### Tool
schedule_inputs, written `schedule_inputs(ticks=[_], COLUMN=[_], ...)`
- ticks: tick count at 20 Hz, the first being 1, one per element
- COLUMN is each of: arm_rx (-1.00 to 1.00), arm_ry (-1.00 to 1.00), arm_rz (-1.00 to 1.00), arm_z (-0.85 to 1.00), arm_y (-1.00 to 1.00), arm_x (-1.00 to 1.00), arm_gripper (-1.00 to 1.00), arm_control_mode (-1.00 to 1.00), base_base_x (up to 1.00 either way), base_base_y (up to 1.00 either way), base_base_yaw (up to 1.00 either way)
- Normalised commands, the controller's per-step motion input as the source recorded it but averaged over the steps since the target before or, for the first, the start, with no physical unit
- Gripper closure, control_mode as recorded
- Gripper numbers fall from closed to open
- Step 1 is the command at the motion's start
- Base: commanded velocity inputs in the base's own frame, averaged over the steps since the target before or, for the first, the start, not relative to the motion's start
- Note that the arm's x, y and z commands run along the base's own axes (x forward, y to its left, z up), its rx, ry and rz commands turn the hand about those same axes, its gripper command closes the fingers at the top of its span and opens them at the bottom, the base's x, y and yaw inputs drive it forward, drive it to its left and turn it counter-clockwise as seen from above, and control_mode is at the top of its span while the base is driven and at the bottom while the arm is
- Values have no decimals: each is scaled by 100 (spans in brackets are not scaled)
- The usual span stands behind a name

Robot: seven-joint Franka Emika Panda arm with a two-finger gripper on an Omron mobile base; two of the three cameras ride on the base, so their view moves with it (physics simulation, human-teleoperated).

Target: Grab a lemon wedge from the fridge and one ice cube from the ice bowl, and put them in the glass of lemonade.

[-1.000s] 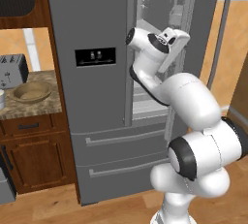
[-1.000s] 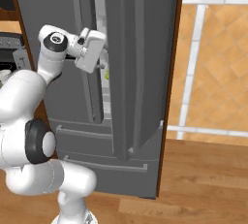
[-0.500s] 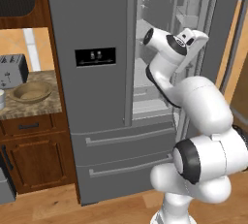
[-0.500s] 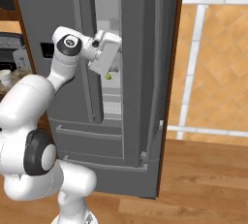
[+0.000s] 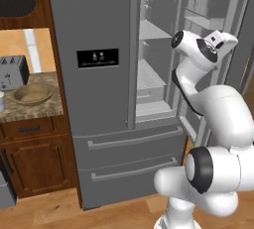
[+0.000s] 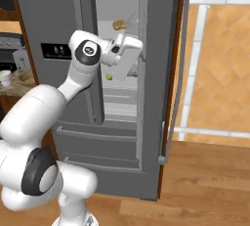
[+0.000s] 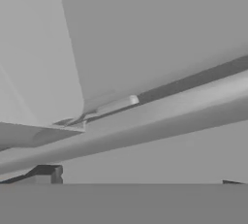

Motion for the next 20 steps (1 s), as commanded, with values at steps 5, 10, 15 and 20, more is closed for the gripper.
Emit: schedule_inputs(ticks=[5, 10, 15, 20], arm_rx=[0, 0, 0, 0], arm_ry=[-3, -6, -4, -2], arm_rz=[0, 0, 0, 0], arm_z=[0, 0, 14, 33], arm_y=[-70, -69, 3, 40], arm_x=[0, 0, -29, -46], arm_gripper=[-100, -100, -100, -100], arm_control_mode=[-100, -100, -100, -100], base_base_x=[0, 0, 0, 0], base_base_y=[0, 0, 0, 0], base_base_yaw=[0, 0, 0, 0])
